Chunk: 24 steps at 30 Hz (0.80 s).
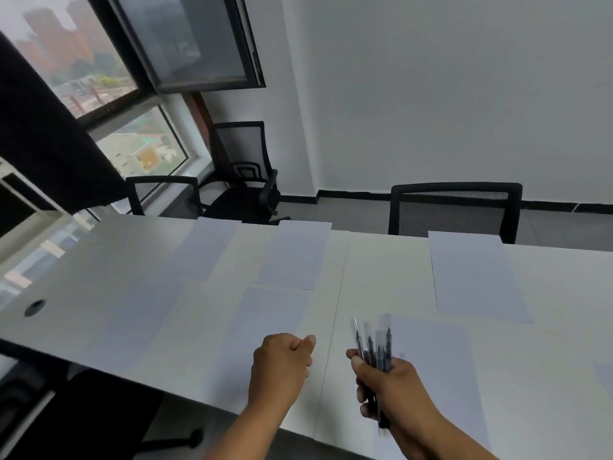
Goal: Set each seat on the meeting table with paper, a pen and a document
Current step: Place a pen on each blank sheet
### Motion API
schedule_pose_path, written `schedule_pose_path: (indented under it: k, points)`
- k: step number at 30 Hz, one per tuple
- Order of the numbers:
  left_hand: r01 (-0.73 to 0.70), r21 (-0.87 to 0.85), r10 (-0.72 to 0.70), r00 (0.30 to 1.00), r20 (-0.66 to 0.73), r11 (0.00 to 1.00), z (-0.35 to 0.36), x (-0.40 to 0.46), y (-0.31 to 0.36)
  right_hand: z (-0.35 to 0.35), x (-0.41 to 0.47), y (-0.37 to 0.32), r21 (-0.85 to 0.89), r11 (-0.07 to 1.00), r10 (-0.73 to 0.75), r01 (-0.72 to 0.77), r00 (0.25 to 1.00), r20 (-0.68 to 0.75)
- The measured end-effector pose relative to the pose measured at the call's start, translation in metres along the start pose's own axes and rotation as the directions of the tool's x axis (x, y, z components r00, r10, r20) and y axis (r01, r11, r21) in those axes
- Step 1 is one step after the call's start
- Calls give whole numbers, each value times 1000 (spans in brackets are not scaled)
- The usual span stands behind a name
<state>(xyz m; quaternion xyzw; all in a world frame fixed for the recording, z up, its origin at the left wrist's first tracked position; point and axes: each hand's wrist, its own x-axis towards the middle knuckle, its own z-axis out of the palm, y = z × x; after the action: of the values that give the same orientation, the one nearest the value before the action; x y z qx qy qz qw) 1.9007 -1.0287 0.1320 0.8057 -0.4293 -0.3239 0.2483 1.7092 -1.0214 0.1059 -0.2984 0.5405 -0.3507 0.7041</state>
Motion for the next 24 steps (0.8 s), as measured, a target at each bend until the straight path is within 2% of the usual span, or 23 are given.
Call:
schedule_pose_path:
  k: [7,17,24]
  points:
    - [-17,40,19,999,-32,999,-72,7,-53,91,-2,25,-100,995,-6,8,1000,23]
    - [-76,10,75,995,59,997,-168,29,-129,218,-25,59,-179,979,-109,100,993,-43]
    - [-219,12,218,973,81,976,-202,47,-135,261,-28,56,-213,969,-146,129,987,-69]
